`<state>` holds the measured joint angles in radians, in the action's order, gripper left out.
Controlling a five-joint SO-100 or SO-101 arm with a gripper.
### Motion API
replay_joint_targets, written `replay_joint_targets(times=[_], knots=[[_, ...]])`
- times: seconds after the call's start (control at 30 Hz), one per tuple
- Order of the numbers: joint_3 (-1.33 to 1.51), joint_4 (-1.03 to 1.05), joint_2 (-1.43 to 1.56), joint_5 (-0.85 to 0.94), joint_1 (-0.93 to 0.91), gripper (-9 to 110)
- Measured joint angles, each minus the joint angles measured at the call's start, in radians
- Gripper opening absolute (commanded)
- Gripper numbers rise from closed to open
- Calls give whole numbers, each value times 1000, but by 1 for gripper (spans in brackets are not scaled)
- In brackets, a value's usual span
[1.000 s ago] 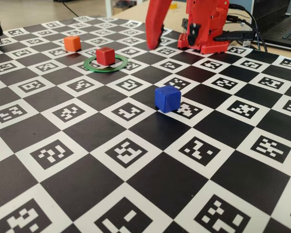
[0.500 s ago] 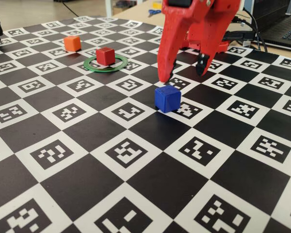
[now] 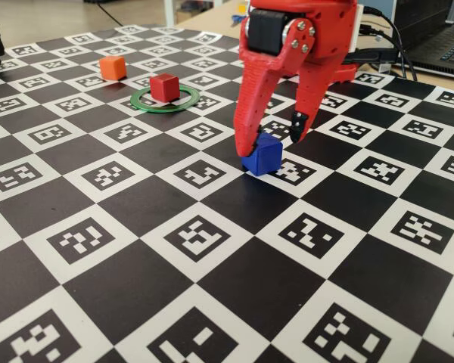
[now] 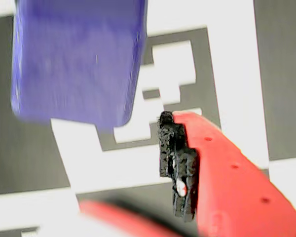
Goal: Grab the red cube then put it in the green circle then put the blue cube on top and finally the orange cube on top
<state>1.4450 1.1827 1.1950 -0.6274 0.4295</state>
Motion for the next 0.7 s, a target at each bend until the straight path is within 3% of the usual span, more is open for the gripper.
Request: replay_joint_targets(times=[0.7], knots=[[95,-100,0,17,-23,30]])
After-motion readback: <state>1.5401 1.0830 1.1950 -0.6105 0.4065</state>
